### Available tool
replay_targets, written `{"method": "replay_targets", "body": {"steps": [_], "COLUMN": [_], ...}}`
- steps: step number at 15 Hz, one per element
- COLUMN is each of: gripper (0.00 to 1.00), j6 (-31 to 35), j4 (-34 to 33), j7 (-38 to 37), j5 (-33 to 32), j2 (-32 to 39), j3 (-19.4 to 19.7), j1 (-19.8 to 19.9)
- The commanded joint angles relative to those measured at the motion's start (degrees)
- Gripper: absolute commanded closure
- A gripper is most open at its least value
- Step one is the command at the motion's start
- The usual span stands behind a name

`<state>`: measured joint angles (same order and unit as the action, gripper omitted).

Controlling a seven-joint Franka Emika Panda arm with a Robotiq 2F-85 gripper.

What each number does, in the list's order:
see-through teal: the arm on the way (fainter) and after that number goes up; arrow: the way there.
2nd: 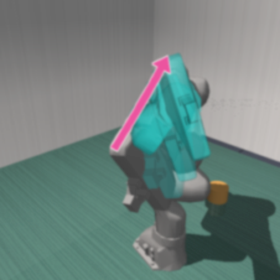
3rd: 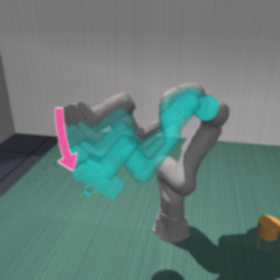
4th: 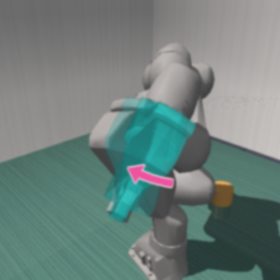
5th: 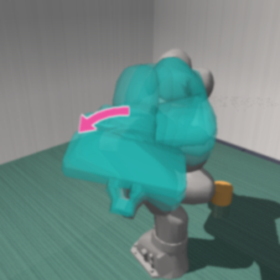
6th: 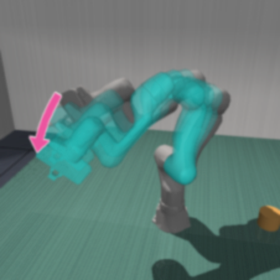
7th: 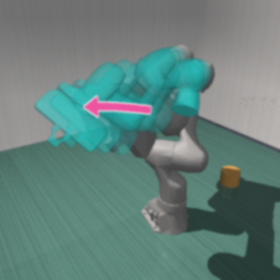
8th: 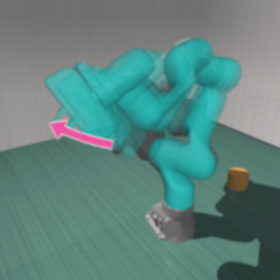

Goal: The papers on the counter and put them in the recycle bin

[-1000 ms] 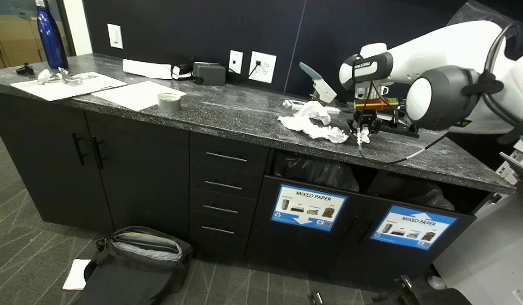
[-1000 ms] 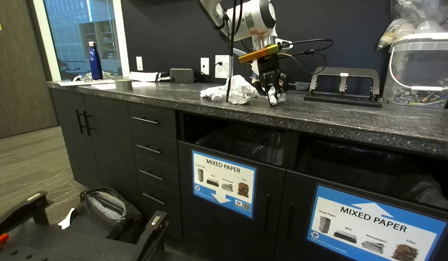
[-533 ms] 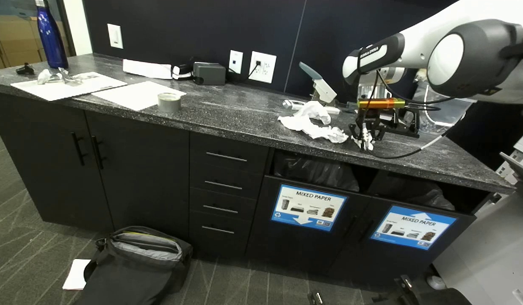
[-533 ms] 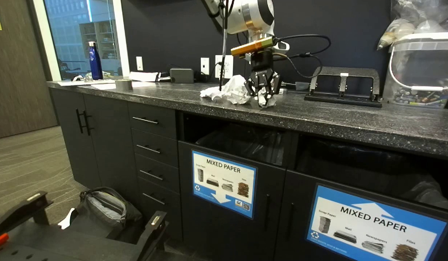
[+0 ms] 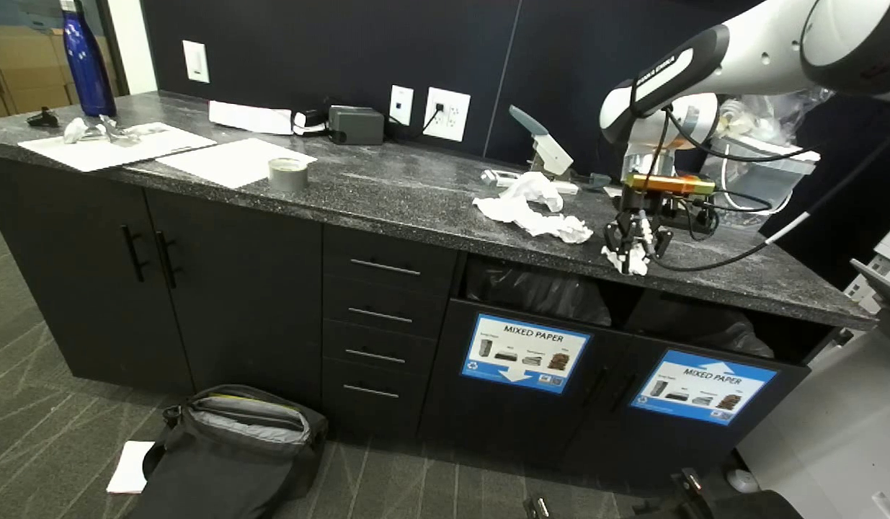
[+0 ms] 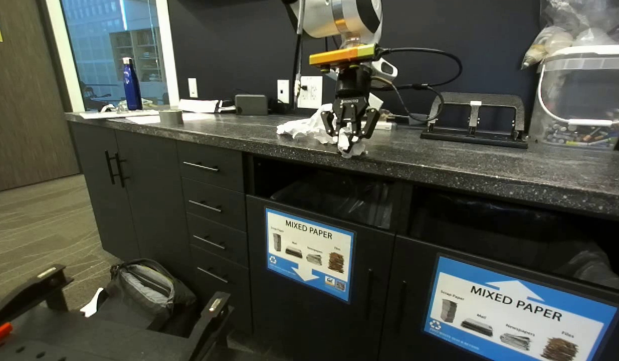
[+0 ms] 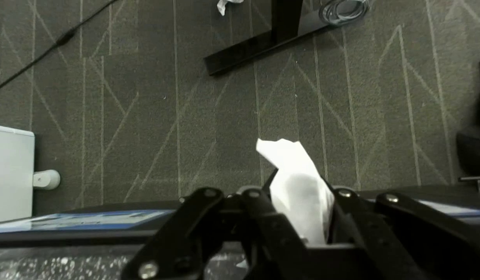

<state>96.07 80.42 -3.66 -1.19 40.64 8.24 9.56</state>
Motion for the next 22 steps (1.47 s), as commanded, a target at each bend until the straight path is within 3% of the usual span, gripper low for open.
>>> {"method": "replay_targets", "body": {"steps": [1,5,13,17,22], "gripper": [0.86,0.86,0.86,0.86,0.86], "j6": [3.9,11.5,22.4,40.2,64.5], "j4": [13.9,25.6,51.2,62.6,64.9], "j7": [4.5,6.8,17.3,15.4,8.4], "j5": [1.8,0.4,5.1,5.1,3.4], "j2": [-8.6,-13.6,-20.8,-22.5,-15.1], "j3": [-1.6,-1.7,-6.0,-7.1,-7.3], "j1": [1.1,0.1,0.3,-1.8,-6.4]}}
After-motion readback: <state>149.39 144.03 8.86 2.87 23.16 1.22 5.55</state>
